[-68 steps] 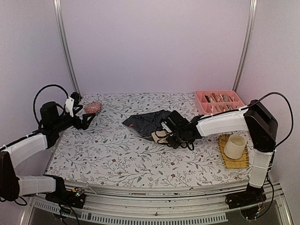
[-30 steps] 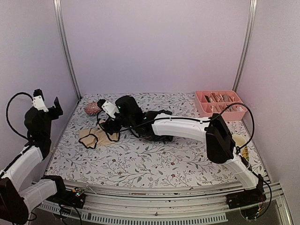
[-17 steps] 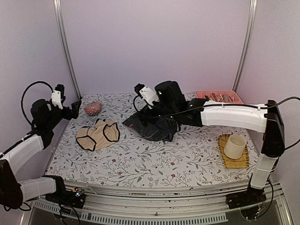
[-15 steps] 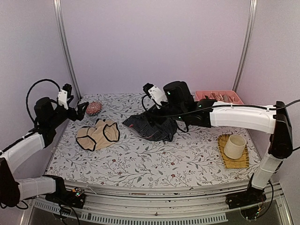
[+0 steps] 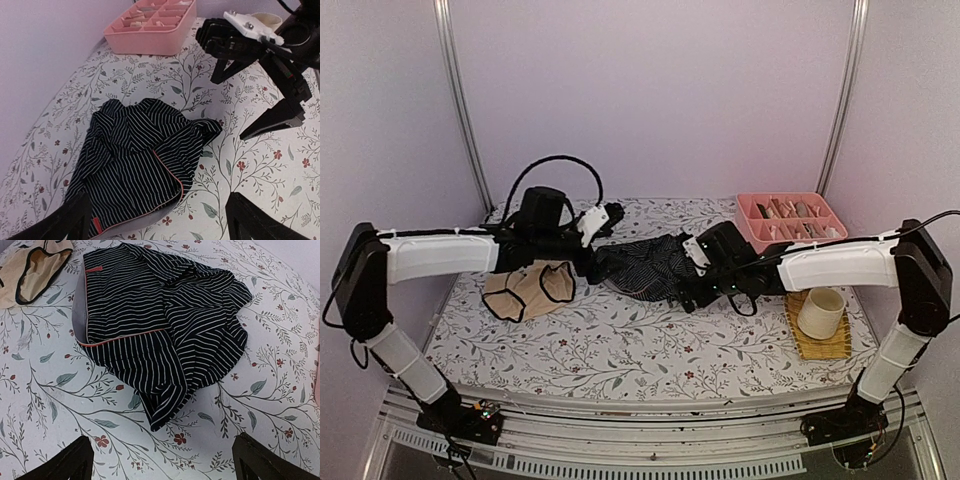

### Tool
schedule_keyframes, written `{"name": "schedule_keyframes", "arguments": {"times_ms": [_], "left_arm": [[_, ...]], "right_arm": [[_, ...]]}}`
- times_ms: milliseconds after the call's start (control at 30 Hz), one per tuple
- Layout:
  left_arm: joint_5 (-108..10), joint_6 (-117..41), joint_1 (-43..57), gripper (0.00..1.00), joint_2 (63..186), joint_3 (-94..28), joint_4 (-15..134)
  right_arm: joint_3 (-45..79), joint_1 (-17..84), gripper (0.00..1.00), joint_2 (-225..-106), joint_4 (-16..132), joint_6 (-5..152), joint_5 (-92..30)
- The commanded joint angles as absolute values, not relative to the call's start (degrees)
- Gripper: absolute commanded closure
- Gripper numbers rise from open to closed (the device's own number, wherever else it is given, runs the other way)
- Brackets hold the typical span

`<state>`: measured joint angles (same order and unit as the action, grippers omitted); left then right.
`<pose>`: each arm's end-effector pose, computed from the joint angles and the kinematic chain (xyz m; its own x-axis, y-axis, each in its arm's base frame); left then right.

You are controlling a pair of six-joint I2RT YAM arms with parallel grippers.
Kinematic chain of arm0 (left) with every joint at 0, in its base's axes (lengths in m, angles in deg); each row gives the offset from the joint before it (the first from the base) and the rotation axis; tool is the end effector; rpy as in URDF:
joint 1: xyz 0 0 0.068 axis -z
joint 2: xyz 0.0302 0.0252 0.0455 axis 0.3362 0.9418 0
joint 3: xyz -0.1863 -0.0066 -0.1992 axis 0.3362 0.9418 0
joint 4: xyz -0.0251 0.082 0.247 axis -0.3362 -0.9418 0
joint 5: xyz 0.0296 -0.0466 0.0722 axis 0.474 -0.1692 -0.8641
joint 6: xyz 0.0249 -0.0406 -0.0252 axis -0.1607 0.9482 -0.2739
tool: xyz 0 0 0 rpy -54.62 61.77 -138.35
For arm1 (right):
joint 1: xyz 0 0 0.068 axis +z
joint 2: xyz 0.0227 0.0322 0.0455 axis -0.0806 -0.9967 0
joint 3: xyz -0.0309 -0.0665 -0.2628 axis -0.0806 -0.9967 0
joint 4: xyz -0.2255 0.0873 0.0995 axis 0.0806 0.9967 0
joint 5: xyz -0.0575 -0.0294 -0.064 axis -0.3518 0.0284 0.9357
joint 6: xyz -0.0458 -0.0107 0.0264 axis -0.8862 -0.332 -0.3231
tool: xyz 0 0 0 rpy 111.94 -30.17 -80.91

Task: Roll the underwear
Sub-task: Move the underwear to the center of the board.

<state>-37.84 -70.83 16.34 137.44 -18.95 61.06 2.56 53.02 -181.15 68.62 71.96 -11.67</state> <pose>0.2763 -0.2152 0.2554 -0.0596 0.4643 -0.8837 0.8717 0.4556 0.1806 0.2444 0.2641 0.2030 -0.5397 -0.4691 -0.6990 -0.5877 0.8045 -0.0861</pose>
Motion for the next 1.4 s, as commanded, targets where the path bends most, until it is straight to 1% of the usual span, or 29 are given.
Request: {"name": "schedule_keyframes", "arguments": {"times_ms": [0, 100, 167, 233, 433, 467, 500, 533, 567, 700, 767, 900, 1067, 1233, 1267, 1333, 1367], "left_arm": [[-39.26, -67.73, 19.09, 0.06, 148.62, -26.97, 52.29], [-40.63, -66.42, 18.89, 0.07, 151.71, -29.01, 52.17], [-41.53, -66.73, 18.76, 0.07, 151.42, -27.92, 53.86], [-42.32, -67.06, 18.55, 0.06, 150.26, -25.67, 55.88], [-44.63, -66.33, 17.02, 0.05, 148.42, -22.72, 58.50], [-44.94, -65.97, 16.59, 0.05, 148.38, -22.47, 58.58], [-45.34, -65.62, 15.87, 0.05, 148.32, -22.28, 58.68], [-45.68, -65.16, 15.29, 0.05, 148.33, -22.11, 58.69], [-46.04, -65.01, 14.75, 0.05, 148.17, -21.88, 58.62], [-46.16, -65.01, 12.14, 0.05, 146.37, -20.34, 58.80], [-45.60, -65.21, 11.01, 0.05, 145.14, -19.36, 59.11], [-44.62, -66.46, 9.75, 0.05, 143.39, -17.99, 58.51], [-45.08, -67.49, 9.30, 0.04, 143.52, -17.78, 56.83], [-44.73, -67.31, 9.29, 0.04, 145.59, -19.25, 54.58], [-44.78, -67.10, 9.28, 0.04, 146.24, -19.83, 54.02], [-45.15, -66.58, 9.29, 0.04, 147.72, -21.30, 53.02], [-45.40, -66.27, 9.35, 0.04, 148.41, -22.36, 52.64]], "right_arm": [[3.90, 50.84, 0.02, -185.60, 65.34, 74.14, -16.77], [6.23, 49.37, 0.09, -188.93, 65.95, 74.60, -19.06], [7.03, 49.08, 0.16, -190.44, 66.16, 74.25, -19.30], [7.77, 48.73, 0.25, -191.68, 66.23, 74.03, -19.91], [10.06, 48.57, 0.66, -193.51, 65.94, 72.59, -22.99], [10.24, 48.61, 0.75, -193.53, 65.98, 71.69, -23.78], [10.35, 48.62, 0.86, -193.39, 66.14, 71.09, -24.71], [10.36, 48.57, 0.95, -193.04, 66.39, 70.21, -25.66], [10.25, 48.61, 0.97, -192.35, 66.75, 69.00, -27.15], [6.34, 50.51, 0.98, -186.86, 66.41, 64.14, -29.25], [4.34, 52.54, 0.98, -183.52, 66.39, 61.63, -29.49], [2.74, 58.43, 0.98, -179.51, 70.81, 57.50, -30.90], [1.49, 64.92, 0.98, -181.53, 76.80, 55.52, -31.21], [0.80, 69.01, 0.97, -186.77, 79.88, 54.45, -36.95], [0.83, 69.56, 0.92, -187.04, 80.05, 54.23, -37.70], [1.08, 69.98, 0.72, -186.40, 79.71, 54.44, -37.93], [1.17, 70.00, 0.60, -185.61, 79.45, 54.82, -37.67]]}}
